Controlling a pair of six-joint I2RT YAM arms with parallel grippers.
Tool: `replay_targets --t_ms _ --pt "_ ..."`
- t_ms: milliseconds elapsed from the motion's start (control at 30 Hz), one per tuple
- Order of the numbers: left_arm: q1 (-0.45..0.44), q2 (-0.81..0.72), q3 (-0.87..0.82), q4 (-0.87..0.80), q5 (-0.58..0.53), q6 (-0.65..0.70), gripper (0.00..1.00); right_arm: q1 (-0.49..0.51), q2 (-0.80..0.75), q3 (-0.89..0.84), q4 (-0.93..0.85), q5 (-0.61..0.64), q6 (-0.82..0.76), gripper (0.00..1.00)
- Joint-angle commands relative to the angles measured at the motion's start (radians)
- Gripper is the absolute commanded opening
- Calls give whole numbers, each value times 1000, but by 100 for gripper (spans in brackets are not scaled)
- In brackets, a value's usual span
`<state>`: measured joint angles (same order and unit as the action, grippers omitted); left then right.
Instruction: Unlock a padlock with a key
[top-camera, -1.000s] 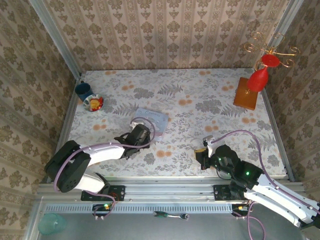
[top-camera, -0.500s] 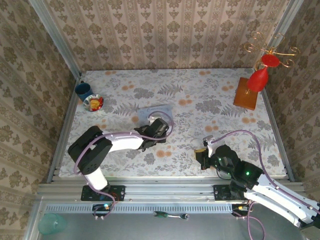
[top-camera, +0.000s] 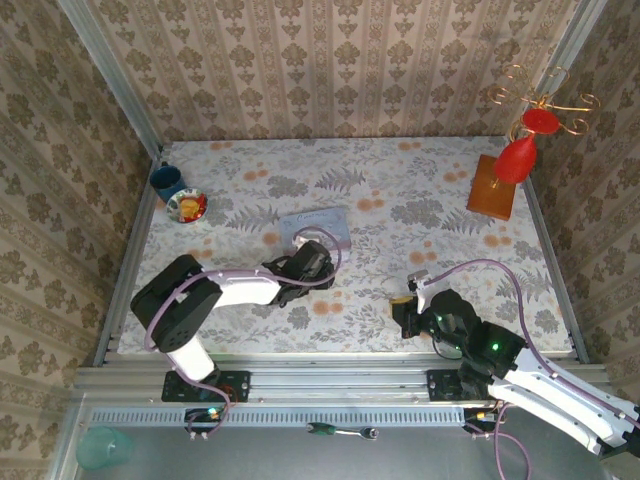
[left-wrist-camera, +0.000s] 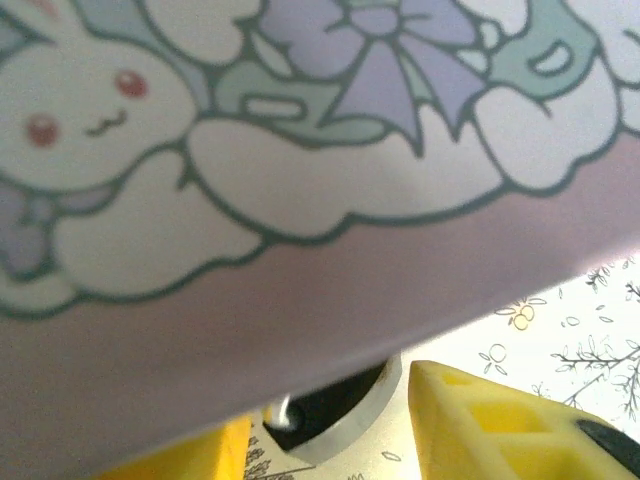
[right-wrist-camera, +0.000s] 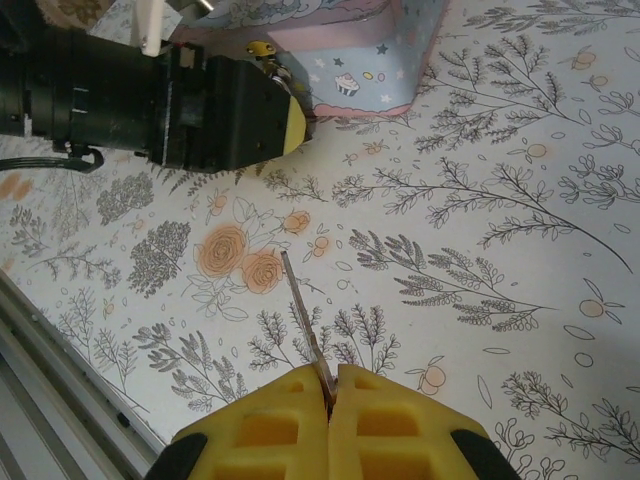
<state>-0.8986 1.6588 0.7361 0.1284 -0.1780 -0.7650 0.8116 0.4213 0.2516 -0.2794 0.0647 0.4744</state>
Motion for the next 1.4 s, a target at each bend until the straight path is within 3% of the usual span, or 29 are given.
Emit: replay_targets --t_ms 0,333,533,933,1200,1367 --pt "17 -54 -76 143 46 63 51 -6 8 32 -6 29 8 0" --pt "107 -77 -216 407 161 146 58 -6 37 35 27 13 16 0" --pt "117 -20 -153 406 232 141 54 -6 37 35 35 7 28 0" --pt "129 40 -95 429 231 125 34 -5 75 2 120 -22 105 0" --pt "163 42 -124 486 282 97 14 -6 200 -18 261 -52 200 0" --pt "181 27 -135 485 325 95 9 -6 301 0 312 -43 248 0"
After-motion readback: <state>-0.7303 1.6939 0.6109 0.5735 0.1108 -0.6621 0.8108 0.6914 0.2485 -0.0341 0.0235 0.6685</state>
